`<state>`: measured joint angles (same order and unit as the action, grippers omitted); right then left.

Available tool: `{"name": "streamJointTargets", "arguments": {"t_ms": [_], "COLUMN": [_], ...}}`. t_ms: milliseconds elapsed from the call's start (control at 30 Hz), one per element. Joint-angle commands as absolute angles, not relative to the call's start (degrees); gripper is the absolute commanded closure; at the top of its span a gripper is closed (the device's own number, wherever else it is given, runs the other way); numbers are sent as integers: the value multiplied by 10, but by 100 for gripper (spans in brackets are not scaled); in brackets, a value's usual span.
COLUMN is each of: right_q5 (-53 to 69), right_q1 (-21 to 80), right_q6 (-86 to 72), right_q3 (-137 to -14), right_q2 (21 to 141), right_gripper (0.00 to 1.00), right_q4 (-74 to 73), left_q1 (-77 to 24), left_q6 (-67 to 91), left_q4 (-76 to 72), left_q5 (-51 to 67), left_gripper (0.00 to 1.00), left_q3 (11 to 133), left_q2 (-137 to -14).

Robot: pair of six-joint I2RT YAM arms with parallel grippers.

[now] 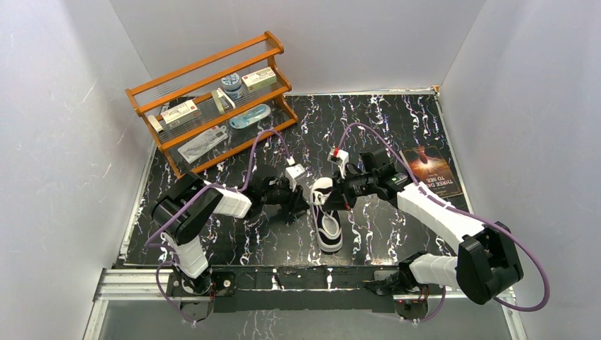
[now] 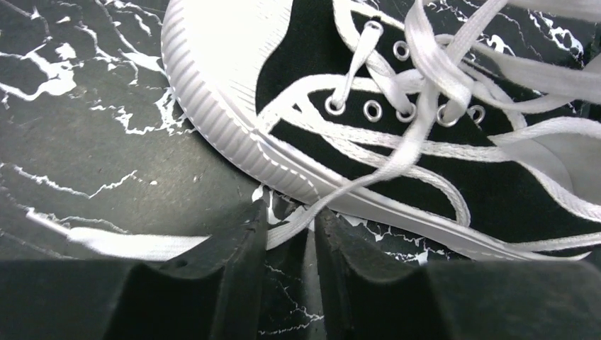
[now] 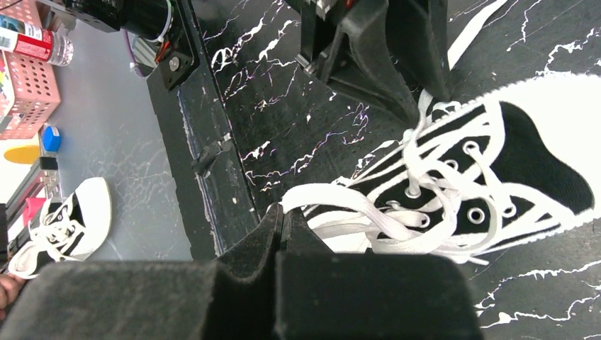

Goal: Tie the shoes

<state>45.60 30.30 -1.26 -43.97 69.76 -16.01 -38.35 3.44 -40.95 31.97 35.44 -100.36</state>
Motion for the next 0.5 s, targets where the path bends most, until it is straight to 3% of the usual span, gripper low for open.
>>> {"name": "streamJointTargets", "arguments": {"t_ms": [0,167,267,300,333,467], "right_q5": [475,440,367,297,279,330], "right_q1": [304,304,303,301,301,296], "right_q6": [-9,-51,-87,-101,-106,-153], "right_q3": [-483,-515,-570,-634,-650,-679], "right_q2": [698,690,702,746,767,793], "right_gripper": [100,100,100,100,100,100], "right_q4": [-175,-255,-405,-597,-654,-737], "left_q1": [-402,-408,-415,-421,-422,-424], "left_q6": [3,3,17,36,50,81], "left_q4": [-412,-340,-273,-196,-181,-118], "left_q5": [309,252,216,197,193,212], "left_gripper": [80,99,100,100,100,100], "left_q3": [365,358,355,359,359,377], "left_q2": [-1020,-962,-895,-821,-808,-796]}}
